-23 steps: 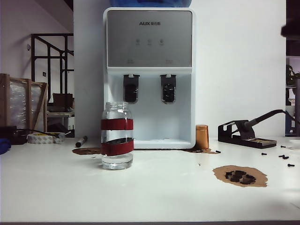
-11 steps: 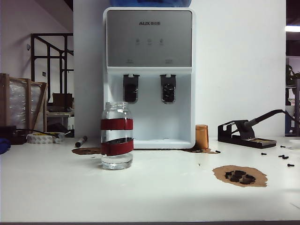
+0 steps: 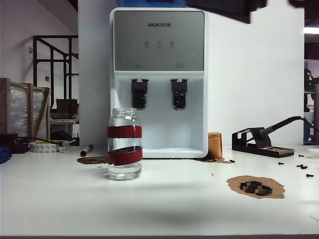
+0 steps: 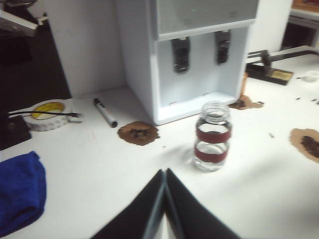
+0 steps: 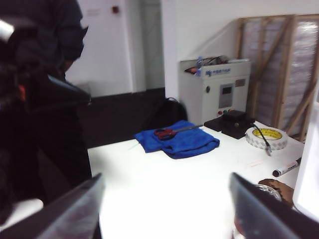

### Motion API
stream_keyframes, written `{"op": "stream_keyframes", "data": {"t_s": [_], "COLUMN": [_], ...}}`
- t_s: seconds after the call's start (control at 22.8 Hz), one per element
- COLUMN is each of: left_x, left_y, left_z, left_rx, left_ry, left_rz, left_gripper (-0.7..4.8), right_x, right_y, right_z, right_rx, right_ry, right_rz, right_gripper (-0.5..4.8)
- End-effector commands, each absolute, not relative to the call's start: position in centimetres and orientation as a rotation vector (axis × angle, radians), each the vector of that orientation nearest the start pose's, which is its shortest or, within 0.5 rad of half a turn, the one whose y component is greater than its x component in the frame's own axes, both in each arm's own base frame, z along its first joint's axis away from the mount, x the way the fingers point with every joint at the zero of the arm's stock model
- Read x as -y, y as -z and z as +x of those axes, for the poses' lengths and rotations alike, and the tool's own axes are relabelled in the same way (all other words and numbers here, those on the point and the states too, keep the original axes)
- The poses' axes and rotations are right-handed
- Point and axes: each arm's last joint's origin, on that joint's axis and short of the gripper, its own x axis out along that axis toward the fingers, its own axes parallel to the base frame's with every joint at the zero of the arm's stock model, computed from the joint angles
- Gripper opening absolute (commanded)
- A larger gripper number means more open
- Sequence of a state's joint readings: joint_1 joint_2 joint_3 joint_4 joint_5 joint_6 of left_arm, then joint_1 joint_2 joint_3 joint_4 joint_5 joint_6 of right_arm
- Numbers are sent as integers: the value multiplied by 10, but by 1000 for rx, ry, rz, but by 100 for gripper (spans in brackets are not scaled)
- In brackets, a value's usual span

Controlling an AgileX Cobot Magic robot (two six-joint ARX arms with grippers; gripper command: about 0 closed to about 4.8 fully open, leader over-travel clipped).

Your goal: Pick up the water bottle with two loops of red belts, then reach the front water dispenser and gently press the gray-black baffle horizontally to get a little water.

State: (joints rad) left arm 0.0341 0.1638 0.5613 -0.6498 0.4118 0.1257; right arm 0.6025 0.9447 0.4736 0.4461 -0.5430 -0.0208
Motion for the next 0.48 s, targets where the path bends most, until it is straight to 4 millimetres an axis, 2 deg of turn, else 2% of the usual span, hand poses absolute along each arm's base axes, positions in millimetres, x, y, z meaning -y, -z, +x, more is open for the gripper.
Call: {"op": "stream_keyframes", "data": {"t_s": [0.04,0.22,0.48], "left_x": [11,11,11], "left_y": [-279,-285,-294], "left_z": [51,47,42], "left_rx": [-258,-264,-237], "left_ry": [424,429,434], "left_rz": [65,96,104], "left_gripper": [-5,-5,-5], "right_x": [-138,-144,-159], "right_y": [-255,-244,-217], "right_z": [166,175,198], "right_rx": [15,-3,-43], "right_ry": [-1153,-1098,-1074], "right_rz": [-38,-85,-30], "right_gripper": [479,479,479]}}
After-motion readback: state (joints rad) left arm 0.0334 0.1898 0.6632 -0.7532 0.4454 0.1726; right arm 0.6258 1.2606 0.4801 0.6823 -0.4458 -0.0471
